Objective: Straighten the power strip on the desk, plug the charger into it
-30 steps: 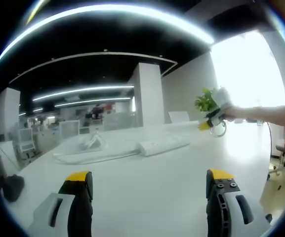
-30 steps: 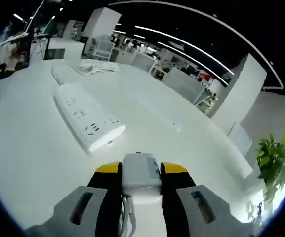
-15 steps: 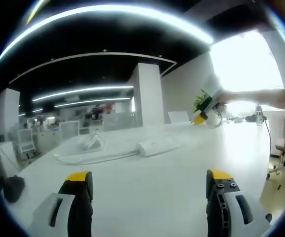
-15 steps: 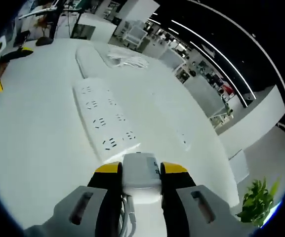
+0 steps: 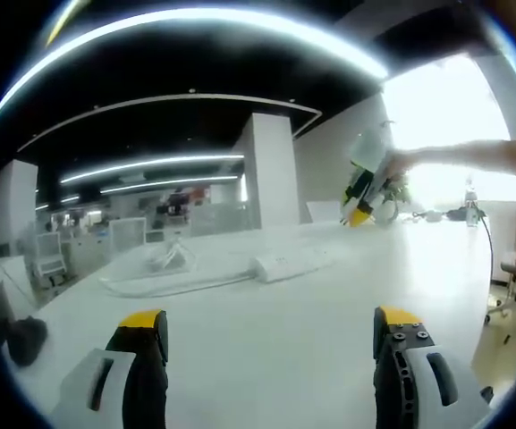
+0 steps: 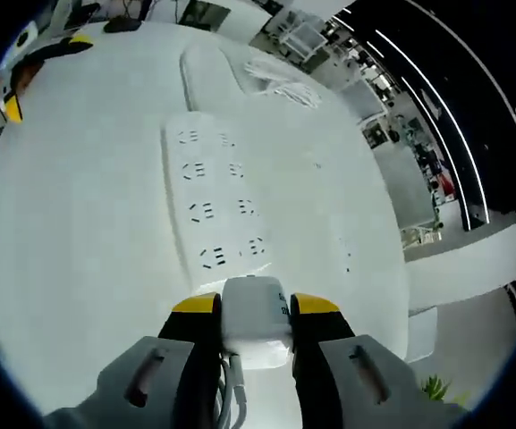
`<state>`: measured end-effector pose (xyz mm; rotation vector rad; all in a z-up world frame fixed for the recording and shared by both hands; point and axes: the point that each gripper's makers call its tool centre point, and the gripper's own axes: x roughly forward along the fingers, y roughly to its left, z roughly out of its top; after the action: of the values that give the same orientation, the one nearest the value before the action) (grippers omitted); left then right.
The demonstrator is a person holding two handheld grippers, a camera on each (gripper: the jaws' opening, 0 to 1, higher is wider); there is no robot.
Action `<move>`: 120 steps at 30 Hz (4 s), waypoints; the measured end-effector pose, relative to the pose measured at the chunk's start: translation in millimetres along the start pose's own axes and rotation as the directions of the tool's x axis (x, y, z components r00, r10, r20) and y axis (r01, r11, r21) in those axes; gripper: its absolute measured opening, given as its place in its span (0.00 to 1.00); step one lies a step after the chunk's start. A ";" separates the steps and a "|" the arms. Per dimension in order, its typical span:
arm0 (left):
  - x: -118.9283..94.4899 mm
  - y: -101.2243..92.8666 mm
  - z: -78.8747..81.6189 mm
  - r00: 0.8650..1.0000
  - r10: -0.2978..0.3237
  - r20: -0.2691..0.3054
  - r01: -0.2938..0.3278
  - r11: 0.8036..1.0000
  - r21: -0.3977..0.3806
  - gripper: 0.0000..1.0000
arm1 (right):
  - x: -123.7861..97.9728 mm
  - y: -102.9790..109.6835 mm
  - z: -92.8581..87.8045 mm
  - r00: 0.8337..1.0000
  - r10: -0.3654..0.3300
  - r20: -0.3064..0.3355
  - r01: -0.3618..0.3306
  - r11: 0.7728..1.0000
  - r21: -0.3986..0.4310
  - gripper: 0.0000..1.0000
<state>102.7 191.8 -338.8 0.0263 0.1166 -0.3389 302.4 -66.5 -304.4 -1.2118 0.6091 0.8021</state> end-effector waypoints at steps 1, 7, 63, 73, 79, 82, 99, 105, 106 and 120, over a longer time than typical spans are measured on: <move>0.0 0.3 -0.2 1.000 0.001 0.000 -0.001 1.000 -0.001 0.98 | 0.9 0.2 0.8 1.000 0.003 -0.001 -0.003 1.000 0.000 0.28; -0.1 2.3 -0.7 1.000 0.006 -0.003 -0.006 1.000 -0.001 0.98 | 9.5 7.5 5.5 0.998 0.045 -0.045 -0.048 0.997 -0.057 0.28; -1.2 11.6 -8.4 0.999 0.028 -0.014 -0.029 0.999 -0.014 0.98 | 50.1 16.0 9.6 0.942 0.180 -0.283 -0.238 0.954 -0.184 0.28; 0.8 11.9 -9.5 0.999 0.028 -0.017 -0.028 0.999 -0.016 0.98 | 45.4 24.5 11.1 0.926 0.199 -0.320 -0.264 0.949 -0.173 0.28; 2.7 9.9 -9.2 1.000 0.023 -0.019 -0.023 1.000 -0.013 0.98 | 44.4 29.1 9.9 0.916 0.220 -0.336 -0.283 0.947 -0.152 0.28; 3.2 10.1 -9.4 1.000 0.025 -0.020 -0.025 1.000 -0.012 0.98 | 44.7 31.2 8.0 0.907 0.230 -0.354 -0.296 0.944 -0.145 0.28; 5.5 9.6 -10.8 1.000 0.017 -0.026 -0.017 1.000 -0.015 0.98 | 55.0 30.4 18.8 0.909 0.285 -0.304 -0.332 0.936 -0.115 0.28; 4.3 8.8 -10.3 1.000 0.018 -0.021 -0.019 1.000 -0.018 0.98 | 54.3 34.4 20.9 0.927 0.271 -0.259 -0.307 0.945 -0.108 0.29; 4.3 8.9 -10.2 1.000 0.019 -0.020 -0.019 1.000 -0.019 0.98 | 54.2 35.3 23.2 0.935 0.265 -0.235 -0.299 0.947 -0.120 0.30; 5.1 9.8 -10.7 1.000 0.021 -0.023 -0.022 1.000 -0.018 0.98 | 24.8 31.5 26.0 0.961 0.231 -0.150 -0.255 0.952 -0.169 0.52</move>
<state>109.5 199.9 -349.9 0.0132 0.1417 -0.3161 291.4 -31.6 -335.1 -1.3849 0.8151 1.0113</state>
